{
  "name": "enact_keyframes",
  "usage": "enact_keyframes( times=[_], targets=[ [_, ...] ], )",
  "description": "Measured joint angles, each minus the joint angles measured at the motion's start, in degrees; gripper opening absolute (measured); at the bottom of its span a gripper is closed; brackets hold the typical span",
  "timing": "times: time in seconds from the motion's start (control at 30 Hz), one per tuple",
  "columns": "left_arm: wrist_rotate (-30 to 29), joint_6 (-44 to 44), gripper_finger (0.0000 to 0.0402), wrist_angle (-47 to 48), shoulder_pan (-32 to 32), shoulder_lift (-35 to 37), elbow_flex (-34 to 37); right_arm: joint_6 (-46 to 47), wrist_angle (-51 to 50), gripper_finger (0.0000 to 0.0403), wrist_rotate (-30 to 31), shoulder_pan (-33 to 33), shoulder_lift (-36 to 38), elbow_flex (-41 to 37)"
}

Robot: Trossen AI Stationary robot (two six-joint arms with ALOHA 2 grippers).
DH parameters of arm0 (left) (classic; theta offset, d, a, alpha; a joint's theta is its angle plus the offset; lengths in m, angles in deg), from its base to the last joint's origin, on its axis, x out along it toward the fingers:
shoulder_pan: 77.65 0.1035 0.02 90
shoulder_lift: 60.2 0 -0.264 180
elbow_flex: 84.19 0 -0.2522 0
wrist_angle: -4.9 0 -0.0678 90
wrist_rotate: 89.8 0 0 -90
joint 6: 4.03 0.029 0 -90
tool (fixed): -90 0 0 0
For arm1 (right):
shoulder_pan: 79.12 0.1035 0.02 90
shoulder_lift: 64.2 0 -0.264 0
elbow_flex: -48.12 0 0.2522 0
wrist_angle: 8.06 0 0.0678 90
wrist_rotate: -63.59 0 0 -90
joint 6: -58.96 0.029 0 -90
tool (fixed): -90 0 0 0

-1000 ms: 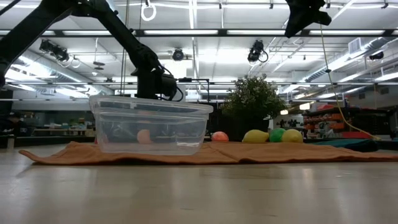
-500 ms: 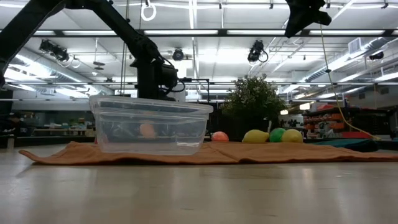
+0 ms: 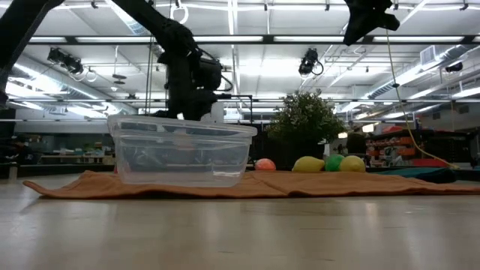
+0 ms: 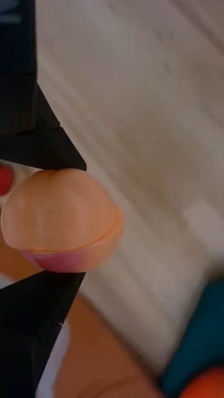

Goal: Pick and placing Produce into tupperware
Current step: Put the pink peach into the transparent bin

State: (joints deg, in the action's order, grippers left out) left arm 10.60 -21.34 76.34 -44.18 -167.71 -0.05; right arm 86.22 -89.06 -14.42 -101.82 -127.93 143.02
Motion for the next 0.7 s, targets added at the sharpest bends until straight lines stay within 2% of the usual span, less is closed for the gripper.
enact_keyframes(
  times=[0.37,0.5,0.7],
  targets=[
    [0.5,-1.5,0.0246,0.5,-9.4,4.2,0.0,0.0,0.0,0.0001,0.0,0.0,0.0,0.0],
    [0.5,-1.5,0.0255,0.8,-12.7,4.4,0.0,0.0,0.0,0.0001,0.0,0.0,0.0,0.0],
    [0.4,-1.5,0.0243,0.2,-17.7,4.5,0.0,0.0,0.0,0.0001,0.0,0.0,0.0,0.0]
  ],
)
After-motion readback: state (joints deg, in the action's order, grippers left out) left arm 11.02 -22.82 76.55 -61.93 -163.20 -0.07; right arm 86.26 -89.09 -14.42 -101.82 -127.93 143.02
